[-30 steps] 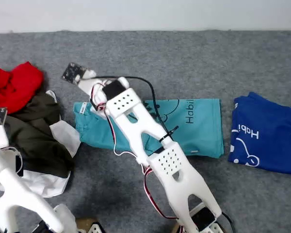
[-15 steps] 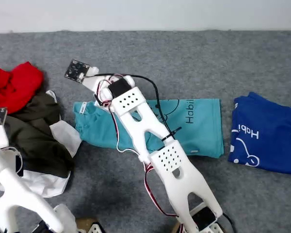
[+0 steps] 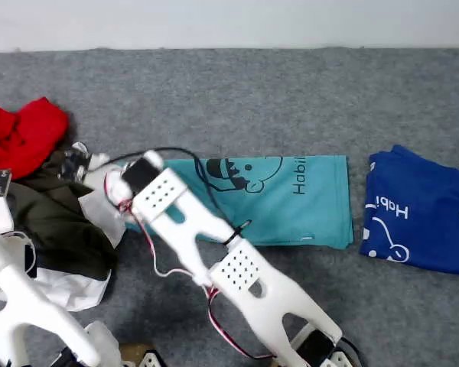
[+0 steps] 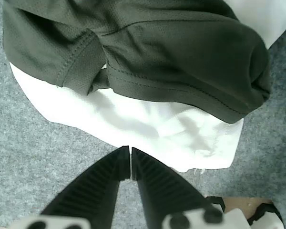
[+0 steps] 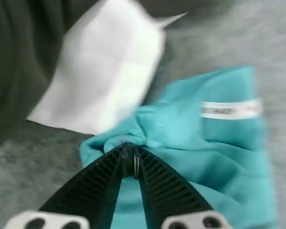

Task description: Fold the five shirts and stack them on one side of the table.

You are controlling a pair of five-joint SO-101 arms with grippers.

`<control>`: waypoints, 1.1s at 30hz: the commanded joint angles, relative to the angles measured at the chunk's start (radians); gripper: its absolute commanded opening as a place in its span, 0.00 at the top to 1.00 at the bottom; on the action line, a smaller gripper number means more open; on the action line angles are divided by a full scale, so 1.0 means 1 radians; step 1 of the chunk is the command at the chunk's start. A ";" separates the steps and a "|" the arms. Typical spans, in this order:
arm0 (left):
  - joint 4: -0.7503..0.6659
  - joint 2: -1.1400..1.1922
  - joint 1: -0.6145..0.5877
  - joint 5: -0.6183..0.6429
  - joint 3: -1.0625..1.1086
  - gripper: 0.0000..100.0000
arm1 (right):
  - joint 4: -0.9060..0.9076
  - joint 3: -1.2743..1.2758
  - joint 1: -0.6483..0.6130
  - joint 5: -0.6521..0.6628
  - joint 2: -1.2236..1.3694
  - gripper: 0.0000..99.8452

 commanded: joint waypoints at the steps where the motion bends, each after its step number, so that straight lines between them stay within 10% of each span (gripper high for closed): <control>1: -0.009 -0.031 0.005 -0.009 -0.002 0.98 | 0.005 -0.063 -0.044 -0.029 0.005 0.99; 25: -0.009 -0.038 0.005 -0.005 -0.012 0.98 | 0.194 -0.209 0.392 -0.152 -0.255 0.99; 33: -0.006 -0.038 0.005 -0.005 -0.012 0.98 | 0.193 0.222 0.532 -0.239 -0.479 0.99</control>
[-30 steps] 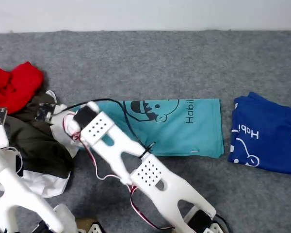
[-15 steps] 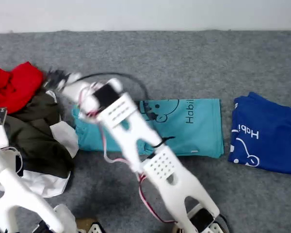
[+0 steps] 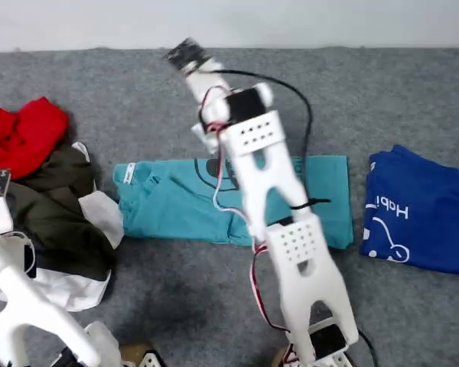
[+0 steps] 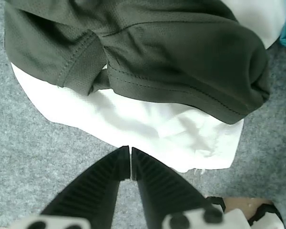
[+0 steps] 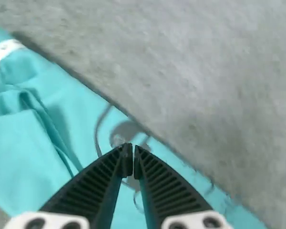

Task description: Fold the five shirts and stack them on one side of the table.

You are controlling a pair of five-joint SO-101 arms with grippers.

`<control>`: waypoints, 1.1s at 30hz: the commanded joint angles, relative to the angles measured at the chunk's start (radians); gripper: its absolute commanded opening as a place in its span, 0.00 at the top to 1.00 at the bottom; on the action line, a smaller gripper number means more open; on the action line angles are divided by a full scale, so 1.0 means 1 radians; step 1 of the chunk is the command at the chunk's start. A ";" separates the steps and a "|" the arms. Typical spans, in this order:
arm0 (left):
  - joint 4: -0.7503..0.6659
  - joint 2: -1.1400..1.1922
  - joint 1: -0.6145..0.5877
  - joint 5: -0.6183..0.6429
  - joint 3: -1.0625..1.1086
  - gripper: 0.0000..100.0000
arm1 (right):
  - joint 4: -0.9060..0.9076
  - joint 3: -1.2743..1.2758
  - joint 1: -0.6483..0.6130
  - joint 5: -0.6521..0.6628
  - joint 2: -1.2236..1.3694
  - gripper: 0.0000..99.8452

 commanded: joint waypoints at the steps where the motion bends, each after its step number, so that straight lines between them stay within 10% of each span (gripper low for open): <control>1: -0.002 -0.032 0.005 -0.003 -0.012 0.98 | 0.045 0.256 0.077 -0.055 -0.208 0.99; 19: 0.069 -0.031 0.104 -0.006 -0.013 0.98 | 0.027 0.858 0.427 -0.140 -0.437 0.76; 33: 0.103 -0.031 0.130 -0.003 -0.008 0.98 | -0.417 1.247 0.501 -0.141 -0.437 0.76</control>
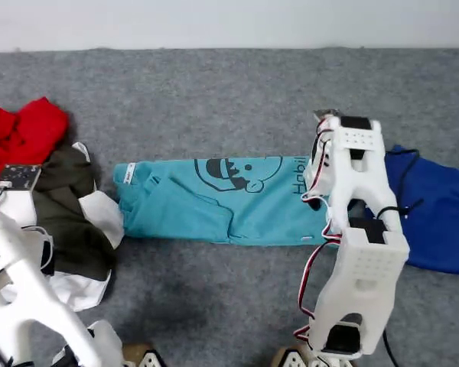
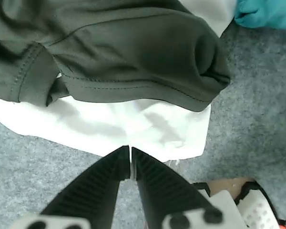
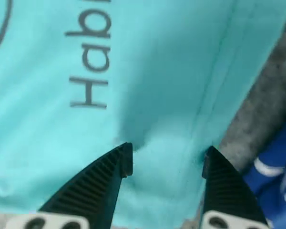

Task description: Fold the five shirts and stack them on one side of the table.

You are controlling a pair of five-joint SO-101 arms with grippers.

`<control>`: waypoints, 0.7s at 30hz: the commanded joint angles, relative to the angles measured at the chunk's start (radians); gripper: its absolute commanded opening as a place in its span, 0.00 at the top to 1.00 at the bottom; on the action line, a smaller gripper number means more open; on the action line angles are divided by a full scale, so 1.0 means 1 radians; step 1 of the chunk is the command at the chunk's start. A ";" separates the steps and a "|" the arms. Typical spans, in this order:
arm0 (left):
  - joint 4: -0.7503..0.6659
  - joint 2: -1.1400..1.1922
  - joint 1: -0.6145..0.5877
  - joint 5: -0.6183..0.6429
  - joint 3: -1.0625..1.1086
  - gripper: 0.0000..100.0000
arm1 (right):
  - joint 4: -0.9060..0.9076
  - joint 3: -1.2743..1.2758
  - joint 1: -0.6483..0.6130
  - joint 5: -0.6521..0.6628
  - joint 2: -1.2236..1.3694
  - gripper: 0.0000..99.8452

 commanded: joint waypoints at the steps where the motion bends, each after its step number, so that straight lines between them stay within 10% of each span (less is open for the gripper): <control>1: 0.018 -0.031 0.005 -0.002 -0.007 0.98 | -0.108 0.048 0.012 -0.011 -0.068 0.76; 10: 0.020 -0.031 0.002 -0.002 -0.004 0.98 | -0.128 0.114 0.004 0.046 -0.073 0.99; 21: 0.020 -0.031 0.003 -0.002 -0.004 0.98 | 0.039 0.034 0.024 0.178 -0.223 0.99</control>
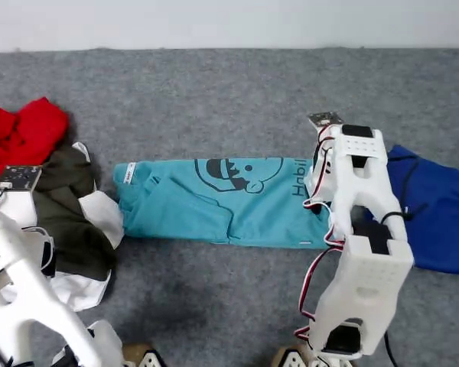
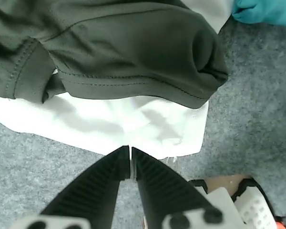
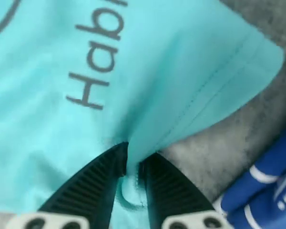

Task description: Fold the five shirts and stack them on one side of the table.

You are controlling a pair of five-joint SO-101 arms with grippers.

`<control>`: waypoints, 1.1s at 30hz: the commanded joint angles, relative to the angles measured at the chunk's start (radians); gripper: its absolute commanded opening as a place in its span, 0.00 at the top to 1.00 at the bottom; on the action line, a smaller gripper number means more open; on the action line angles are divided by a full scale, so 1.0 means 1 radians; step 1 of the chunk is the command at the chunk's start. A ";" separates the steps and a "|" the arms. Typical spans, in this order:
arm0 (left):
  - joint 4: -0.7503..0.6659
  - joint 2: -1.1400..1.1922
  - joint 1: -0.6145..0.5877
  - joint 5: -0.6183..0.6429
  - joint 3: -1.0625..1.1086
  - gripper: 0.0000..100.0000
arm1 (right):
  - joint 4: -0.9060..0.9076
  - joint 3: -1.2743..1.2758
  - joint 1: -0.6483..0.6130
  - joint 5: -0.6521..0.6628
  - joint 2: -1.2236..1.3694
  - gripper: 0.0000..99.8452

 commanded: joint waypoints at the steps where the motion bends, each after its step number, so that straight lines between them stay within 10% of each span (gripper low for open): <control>1: 0.009 -0.031 0.003 -0.003 -0.004 0.98 | 0.079 -0.094 0.022 0.060 -0.136 0.99; 19: 0.008 -0.031 0.006 -0.003 -0.004 0.98 | 0.228 -0.255 0.278 0.448 -0.271 0.99; 33: -0.002 -0.031 0.008 0.046 -0.008 0.98 | 0.354 -0.258 -0.260 0.288 -0.367 0.99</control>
